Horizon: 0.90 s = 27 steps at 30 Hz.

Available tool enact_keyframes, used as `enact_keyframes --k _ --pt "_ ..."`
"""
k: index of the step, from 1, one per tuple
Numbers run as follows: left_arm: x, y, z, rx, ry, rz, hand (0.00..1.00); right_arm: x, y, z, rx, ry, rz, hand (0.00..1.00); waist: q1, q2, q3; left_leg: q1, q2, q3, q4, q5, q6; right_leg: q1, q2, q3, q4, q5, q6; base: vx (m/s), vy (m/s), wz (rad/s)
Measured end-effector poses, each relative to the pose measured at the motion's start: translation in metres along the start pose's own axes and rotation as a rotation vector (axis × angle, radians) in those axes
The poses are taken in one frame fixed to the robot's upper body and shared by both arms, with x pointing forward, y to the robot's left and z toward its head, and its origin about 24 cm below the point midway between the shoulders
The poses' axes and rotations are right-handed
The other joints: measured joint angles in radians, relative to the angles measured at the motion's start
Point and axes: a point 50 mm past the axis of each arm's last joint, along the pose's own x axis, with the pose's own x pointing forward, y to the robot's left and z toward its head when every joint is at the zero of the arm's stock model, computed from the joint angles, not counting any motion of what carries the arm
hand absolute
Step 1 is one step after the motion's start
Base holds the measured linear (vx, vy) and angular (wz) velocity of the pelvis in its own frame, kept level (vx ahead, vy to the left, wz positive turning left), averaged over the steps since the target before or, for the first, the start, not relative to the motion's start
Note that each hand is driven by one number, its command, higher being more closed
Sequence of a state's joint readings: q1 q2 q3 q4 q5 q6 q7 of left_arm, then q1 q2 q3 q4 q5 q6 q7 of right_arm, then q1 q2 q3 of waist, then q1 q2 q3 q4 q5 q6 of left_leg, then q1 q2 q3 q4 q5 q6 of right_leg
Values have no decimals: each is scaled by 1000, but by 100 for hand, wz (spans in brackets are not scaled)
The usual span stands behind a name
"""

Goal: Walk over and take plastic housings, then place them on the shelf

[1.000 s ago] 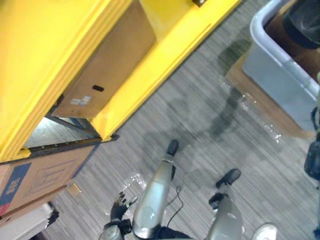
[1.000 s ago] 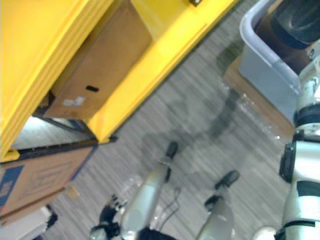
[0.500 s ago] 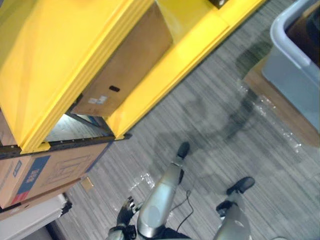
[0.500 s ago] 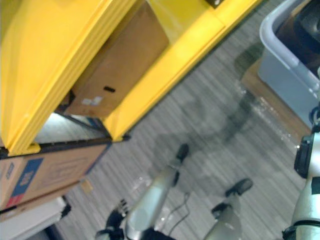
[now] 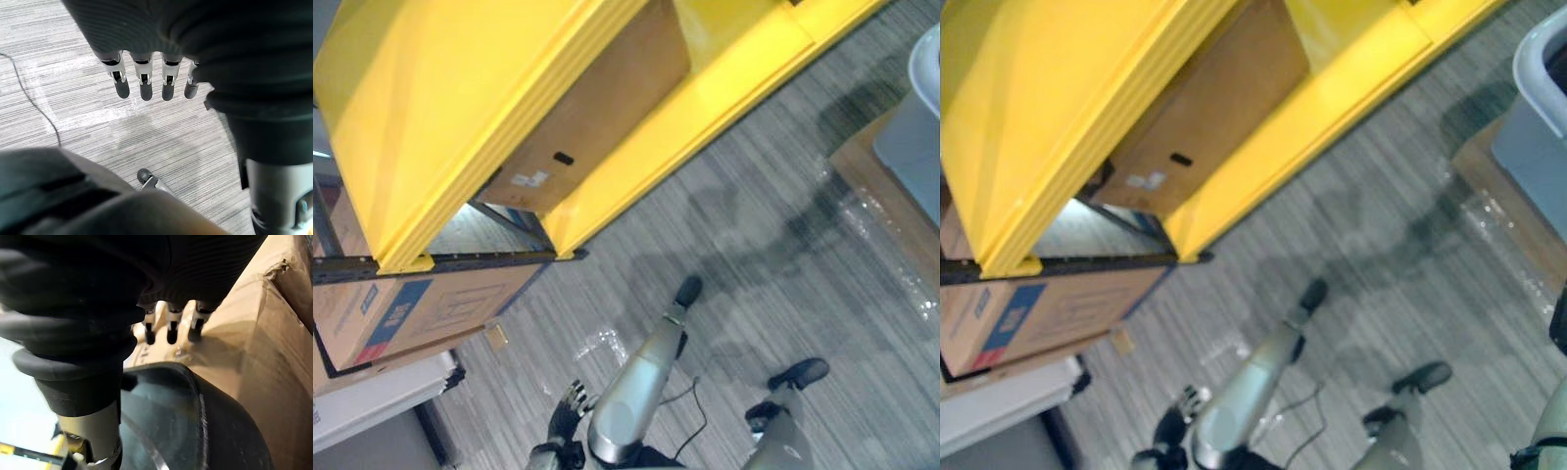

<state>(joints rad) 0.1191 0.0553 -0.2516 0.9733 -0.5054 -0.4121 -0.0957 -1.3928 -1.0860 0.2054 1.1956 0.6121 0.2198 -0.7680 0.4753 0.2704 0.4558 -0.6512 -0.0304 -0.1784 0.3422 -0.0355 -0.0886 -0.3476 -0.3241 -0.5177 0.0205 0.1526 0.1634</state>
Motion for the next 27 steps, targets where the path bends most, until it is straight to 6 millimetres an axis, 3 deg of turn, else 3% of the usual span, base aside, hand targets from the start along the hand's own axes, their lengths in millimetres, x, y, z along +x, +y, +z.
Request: enact_keyframes --k 8,15,24,27 --pt "-1 -2 -2 15 -5 0 0 12 -22 2 -37 39 -81 100 9 17 -13 -3 -1 1 -2 0 0 -1 -1 0 -8 4 6 -29 -4 0" --pt "-2 -4 -4 28 -5 -13 0 9 -17 9 -54 23 -63 100 24 49 -37 8 2 7 -20 1 1 2 -2 2 -17 5 7 -35 -7 -2" --pt "-6 -2 -3 44 -44 14 0 4 -8 9 -114 -2 -27 100 34 50 -38 29 -2 1 -26 1 1 20 -5 -1 -16 5 7 -24 -1 0" --pt "-5 -1 5 52 -108 18 0 3 -5 9 -150 -31 -16 100 32 50 -37 34 -2 1 -26 1 1 24 -5 -1 -14 4 6 -60 6 0"
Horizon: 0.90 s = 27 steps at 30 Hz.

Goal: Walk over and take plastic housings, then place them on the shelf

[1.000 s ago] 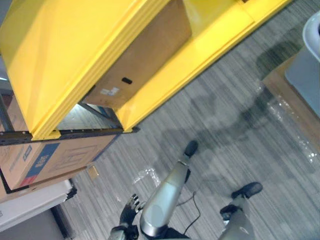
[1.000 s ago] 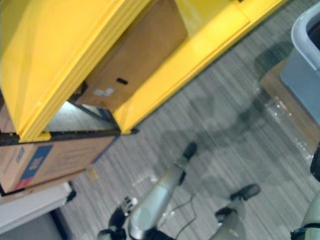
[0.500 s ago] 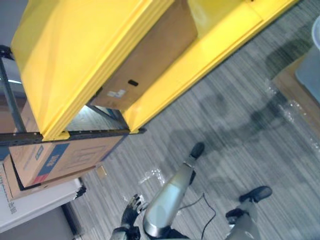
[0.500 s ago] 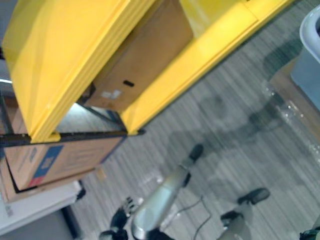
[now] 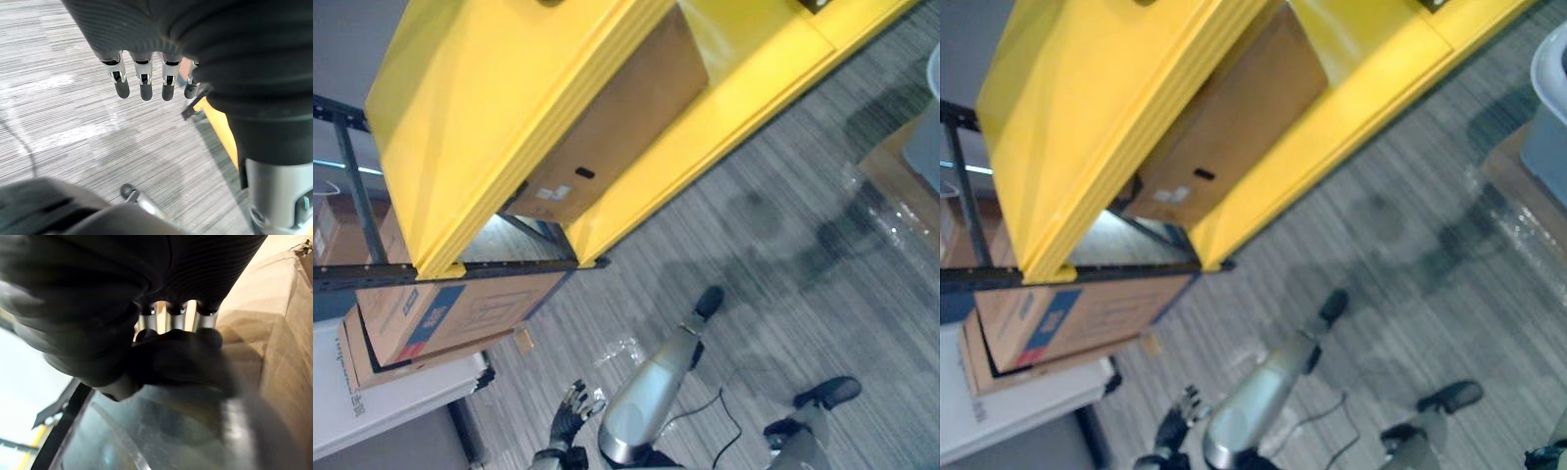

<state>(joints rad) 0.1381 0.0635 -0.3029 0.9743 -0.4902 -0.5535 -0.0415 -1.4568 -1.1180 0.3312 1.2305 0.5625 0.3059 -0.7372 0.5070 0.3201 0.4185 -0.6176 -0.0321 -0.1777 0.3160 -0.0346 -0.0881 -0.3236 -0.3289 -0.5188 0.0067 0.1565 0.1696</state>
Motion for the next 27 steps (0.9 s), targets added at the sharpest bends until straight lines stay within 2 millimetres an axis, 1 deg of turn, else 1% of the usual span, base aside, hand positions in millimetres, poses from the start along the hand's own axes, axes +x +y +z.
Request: enact_keyframes --k 3,4,5,6,8,9,10,12,13,14,17,19,20,24,26,27 --pt "8 -5 27 -14 -145 -6 0 -1 2 1 -60 -54 6 100 -5 -4 3 17 1 -1 0 0 0 18 1 -2 2 -1 -1 -53 1 1" --pt "12 -10 42 -26 -218 -5 0 -2 4 3 -81 -87 9 100 -13 -7 5 24 1 -2 1 0 0 27 2 -3 1 -1 -1 -67 0 3" --pt "15 -14 62 -25 -301 -13 0 -5 8 5 -116 -126 22 100 -28 -16 12 30 2 -3 2 -1 -1 32 3 -4 4 -1 -2 -84 0 0" --pt "16 -17 85 -20 -396 -31 0 -8 13 6 -131 -150 39 100 -44 -24 18 34 4 -2 2 -1 -1 34 4 -3 10 -1 -3 -74 0 -2" --pt "16 -19 109 -17 -497 -54 0 -11 18 5 -144 -163 51 100 -65 -37 28 40 5 -2 4 -1 -1 40 4 -4 13 -1 -3 -51 4 -1" --pt "13 -22 132 10 -591 -77 0 -13 21 4 -157 -174 57 100 -85 -48 36 43 5 -2 9 -2 -1 45 4 -3 16 -1 -3 -68 12 -5" --pt "9 -27 154 25 -689 -96 0 -13 21 3 -161 -187 55 100 -97 -62 46 48 6 1 11 -2 -1 46 3 -1 22 -1 -4 -86 17 -6" --pt "1 -37 186 39 -818 -148 0 -15 24 0 -158 -203 71 100 -117 -80 59 56 11 6 19 -5 1 48 3 -1 36 0 -4 -85 15 -12" --pt "-3 -42 197 53 -862 -175 0 -16 25 -1 -160 -206 77 100 -122 -85 62 57 14 11 31 -11 2 49 4 1 39 0 -5 -67 9 -15" --pt "-6 -44 204 52 -885 -189 0 -17 26 -2 -160 -206 82 100 -128 -87 63 57 16 13 38 -15 2 50 6 3 41 0 -5 -72 15 -12" --pt "-15 -53 227 79 -954 -252 0 -23 35 -8 -130 -184 115 100 -163 -99 72 59 22 20 50 -20 3 50 10 8 45 7 -14 -97 17 -10" --pt "-14 -58 232 89 -950 -275 0 -26 39 -12 -122 -168 130 100 -177 -107 77 58 28 25 54 -20 3 47 15 16 44 11 -20 -82 -3 -12" --pt "-13 -60 234 97 -943 -286 0 -29 44 -14 -119 -159 146 100 -189 -113 81 58 33 27 57 -20 3 46 19 22 44 14 -23 -78 -9 -14" --pt "-7 -75 241 141 -899 -352 0 -35 53 -20 -93 -151 182 100 -202 -129 92 58 55 42 59 -20 2 42 40 30 34 21 -32 -83 -34 -14" --pt "-3 -81 243 133 -863 -382 0 -45 63 -21 -56 -162 226 100 -225 -144 103 59 68 49 59 -20 2 38 52 39 26 28 -43 -68 -38 -15" --pt "-2 -83 244 128 -852 -394 0 -47 65 -21 -47 -167 232 100 -227 -148 105 59 71 52 59 -20 2 35 56 44 24 30 -46 -75 -46 -22"
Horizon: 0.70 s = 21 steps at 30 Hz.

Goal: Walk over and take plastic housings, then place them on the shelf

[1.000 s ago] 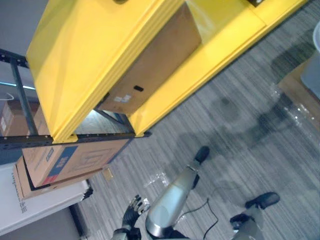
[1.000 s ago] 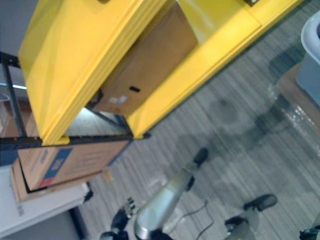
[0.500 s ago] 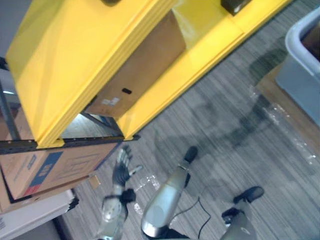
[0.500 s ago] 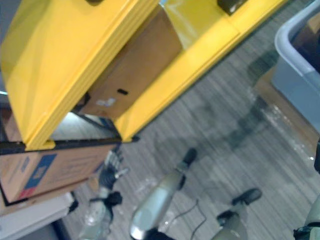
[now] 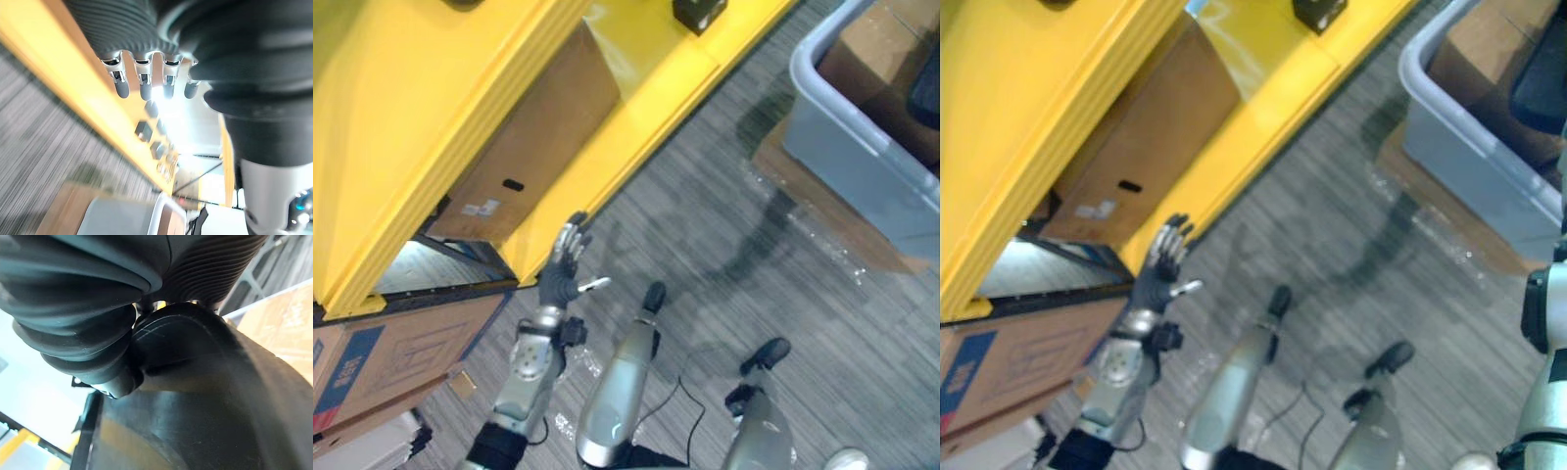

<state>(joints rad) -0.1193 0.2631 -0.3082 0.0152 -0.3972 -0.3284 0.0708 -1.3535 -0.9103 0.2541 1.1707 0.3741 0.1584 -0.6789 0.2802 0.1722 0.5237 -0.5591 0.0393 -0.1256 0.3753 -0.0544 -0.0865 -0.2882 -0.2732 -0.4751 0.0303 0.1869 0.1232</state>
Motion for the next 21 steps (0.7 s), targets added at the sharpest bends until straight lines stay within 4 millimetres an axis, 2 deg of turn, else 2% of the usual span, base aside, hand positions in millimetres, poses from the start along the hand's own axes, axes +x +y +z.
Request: enact_keyframes --k 3,6,8,9,11,12,13,16,21 --pt "13 -5 -1 2 25 -12 0 -6 9 5 60 -36 28 100 -21 -18 11 0 17 4 0 2 -4 -5 16 11 -3 5 -4 -48 -48 -13" --pt "31 -7 -3 34 46 16 0 -16 20 16 142 -116 75 100 -54 -38 14 6 34 9 -1 5 -9 -6 32 18 -3 13 -15 -45 -47 -12" --pt "42 -5 -3 50 53 32 0 -24 28 17 173 -150 110 100 -62 -65 11 25 43 25 -13 7 -12 -5 36 32 -4 15 -17 -38 -43 -22" --pt "52 1 0 69 54 68 0 -35 39 18 196 -188 151 100 -88 -94 11 49 50 30 -26 11 -18 11 41 39 -6 15 -17 -38 -52 -16" --pt "60 5 4 81 43 94 0 -41 44 17 203 -212 174 100 -103 -119 4 60 55 34 -35 14 -22 12 45 42 -6 14 -19 -36 -47 -15" --pt "71 10 11 110 28 108 0 -47 48 18 222 -239 196 100 -112 -147 2 75 63 46 -52 21 -27 13 50 53 -6 12 -22 -44 -48 -21" --pt "77 14 15 133 28 123 0 -52 51 19 249 -247 211 100 -121 -161 2 86 67 54 -62 26 -28 13 52 62 -6 12 -24 -44 -45 -22" --pt "96 22 27 164 17 182 0 -63 57 20 295 -278 255 100 -154 -178 -2 112 72 62 -93 42 -34 20 56 68 -6 10 -30 -39 -35 -8" --pt "114 25 45 196 -19 220 0 -80 70 21 296 -310 306 100 -180 -190 -4 148 87 74 -137 66 -47 28 73 79 -6 10 -33 -12 -44 -8"
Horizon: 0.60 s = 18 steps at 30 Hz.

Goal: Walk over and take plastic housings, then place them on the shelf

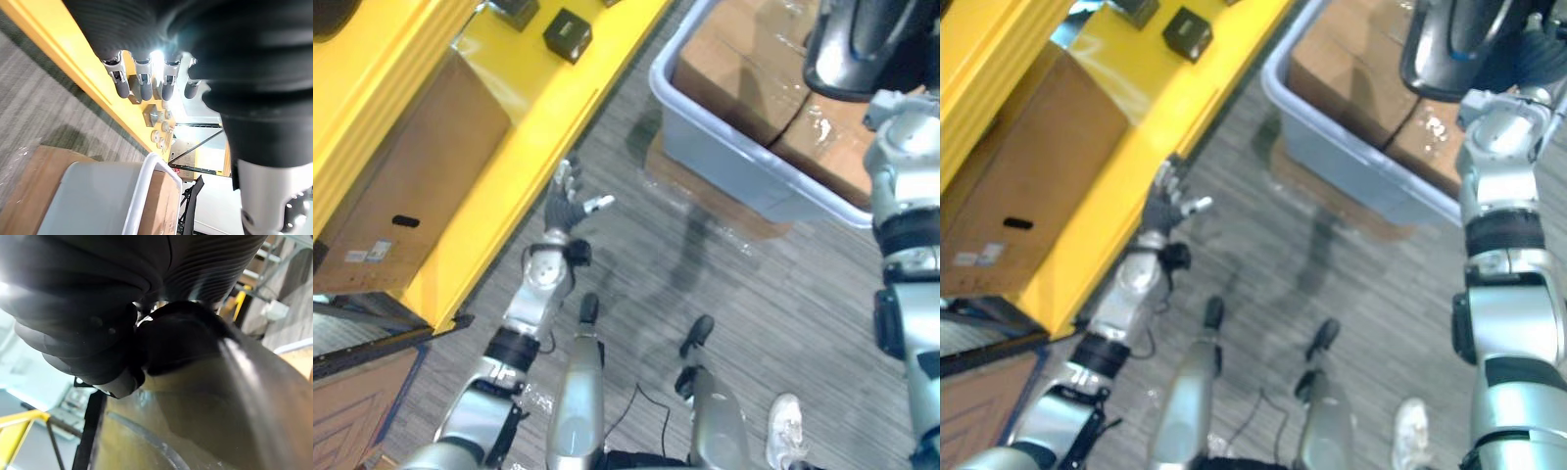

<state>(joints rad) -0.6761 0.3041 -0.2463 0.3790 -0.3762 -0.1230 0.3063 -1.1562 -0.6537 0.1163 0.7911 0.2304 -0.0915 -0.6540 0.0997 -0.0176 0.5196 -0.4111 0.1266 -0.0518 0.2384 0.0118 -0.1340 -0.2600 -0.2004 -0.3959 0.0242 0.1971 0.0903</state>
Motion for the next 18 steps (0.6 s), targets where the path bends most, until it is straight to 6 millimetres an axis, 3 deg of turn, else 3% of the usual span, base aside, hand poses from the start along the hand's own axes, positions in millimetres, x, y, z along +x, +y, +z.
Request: enact_keyframes --k 9,14,18 --pt "24 -1 16 -66 19 59 0 -25 27 6 29 -95 110 100 -36 -23 -10 32 10 12 -39 20 -8 6 9 16 -2 1 -2 3 -10 -3" --pt "29 3 8 -189 96 49 0 -45 44 -2 15 -121 181 100 -51 -54 -28 43 11 16 -62 32 -10 7 10 17 -4 2 -3 0 -1 -1" --pt "29 -4 -4 -338 181 2 0 -54 55 -1 4 -144 230 100 -55 -55 -28 45 11 20 -62 33 -10 7 10 20 -5 4 -5 0 0 0"
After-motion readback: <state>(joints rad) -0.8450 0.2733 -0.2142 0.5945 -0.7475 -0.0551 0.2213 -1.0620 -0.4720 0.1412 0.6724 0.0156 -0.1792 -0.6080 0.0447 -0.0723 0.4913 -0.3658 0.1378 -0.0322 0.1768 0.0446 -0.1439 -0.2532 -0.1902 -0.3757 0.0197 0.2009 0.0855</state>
